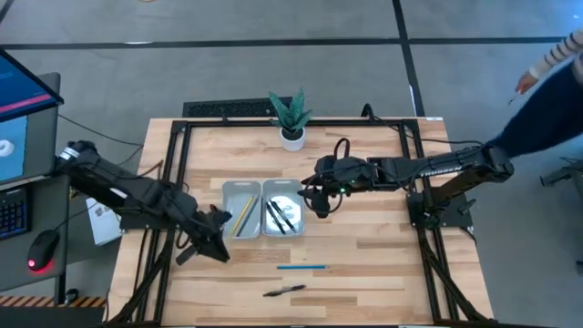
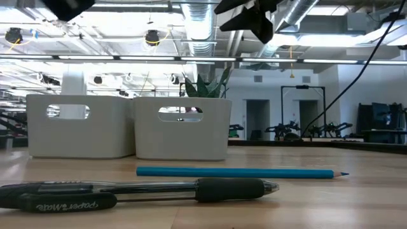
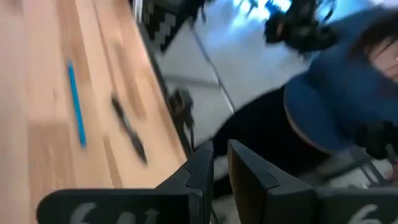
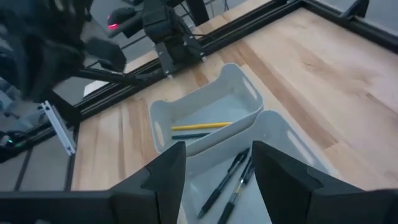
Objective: Sort pens & pencils
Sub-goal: Put the blue pencil into the left gray bin
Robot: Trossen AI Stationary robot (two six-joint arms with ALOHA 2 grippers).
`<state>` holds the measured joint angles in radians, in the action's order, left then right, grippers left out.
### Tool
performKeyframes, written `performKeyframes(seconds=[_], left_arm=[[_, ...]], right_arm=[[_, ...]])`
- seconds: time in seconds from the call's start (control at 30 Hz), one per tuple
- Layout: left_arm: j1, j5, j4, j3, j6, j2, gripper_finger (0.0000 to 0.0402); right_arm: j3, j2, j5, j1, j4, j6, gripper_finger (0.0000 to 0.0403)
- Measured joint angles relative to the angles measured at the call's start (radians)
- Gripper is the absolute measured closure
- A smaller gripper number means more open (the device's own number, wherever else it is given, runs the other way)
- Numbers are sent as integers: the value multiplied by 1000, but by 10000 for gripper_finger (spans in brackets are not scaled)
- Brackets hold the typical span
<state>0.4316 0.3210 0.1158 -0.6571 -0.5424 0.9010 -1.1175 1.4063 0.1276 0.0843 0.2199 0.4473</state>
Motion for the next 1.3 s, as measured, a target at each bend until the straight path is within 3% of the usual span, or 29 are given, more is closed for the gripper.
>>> performKeyframes(seconds=[0.17,0.53,0.73,1.3], left_arm=[[33,61,83,0,-51,58,363],[85,67,129,0,-39,163,363],[85,57,167,0,-37,214,363],[85,-20,255,0,8,256,363]], right_arm=[[0,0,0,15,-26,82,198],[-1,0,-2,151,-145,43,198],[-1,0,-1,218,-220,40,198],[-2,15,-18,344,-185,18,198]])
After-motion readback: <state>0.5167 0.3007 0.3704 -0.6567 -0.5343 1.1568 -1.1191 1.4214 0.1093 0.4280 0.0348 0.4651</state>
